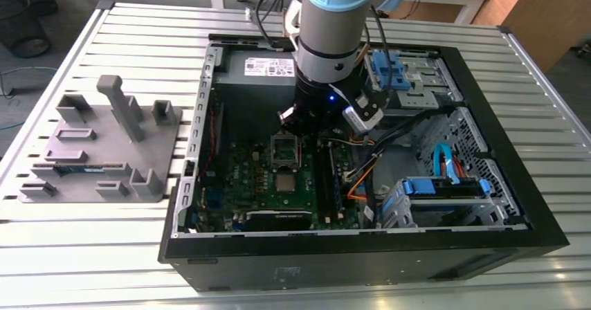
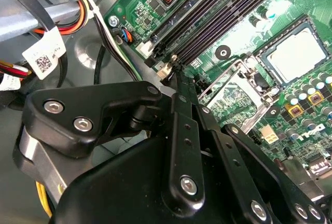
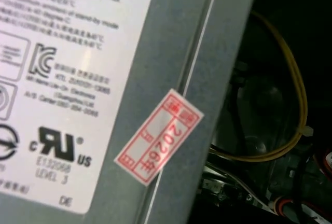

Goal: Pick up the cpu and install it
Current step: 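Close the cpu cover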

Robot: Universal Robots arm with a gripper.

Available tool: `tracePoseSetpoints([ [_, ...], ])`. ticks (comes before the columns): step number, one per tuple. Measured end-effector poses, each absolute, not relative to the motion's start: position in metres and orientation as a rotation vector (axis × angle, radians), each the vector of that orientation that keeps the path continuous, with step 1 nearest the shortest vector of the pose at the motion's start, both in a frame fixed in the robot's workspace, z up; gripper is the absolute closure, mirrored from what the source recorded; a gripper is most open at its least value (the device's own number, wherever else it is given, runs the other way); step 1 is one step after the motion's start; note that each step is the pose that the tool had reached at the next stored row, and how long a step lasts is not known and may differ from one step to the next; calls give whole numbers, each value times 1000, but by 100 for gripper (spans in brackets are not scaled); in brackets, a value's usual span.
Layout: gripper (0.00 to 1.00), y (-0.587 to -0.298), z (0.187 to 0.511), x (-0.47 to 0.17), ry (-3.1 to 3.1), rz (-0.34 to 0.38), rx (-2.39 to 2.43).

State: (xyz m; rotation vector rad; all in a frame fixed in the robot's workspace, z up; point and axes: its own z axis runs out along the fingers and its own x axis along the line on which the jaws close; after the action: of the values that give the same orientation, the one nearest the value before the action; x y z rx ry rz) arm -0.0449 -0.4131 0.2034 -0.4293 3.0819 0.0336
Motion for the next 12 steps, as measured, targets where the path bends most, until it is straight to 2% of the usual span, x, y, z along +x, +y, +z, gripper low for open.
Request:
tracePoseSetpoints([
  [12,89,-413,203,-48,3081,34,-429],
])
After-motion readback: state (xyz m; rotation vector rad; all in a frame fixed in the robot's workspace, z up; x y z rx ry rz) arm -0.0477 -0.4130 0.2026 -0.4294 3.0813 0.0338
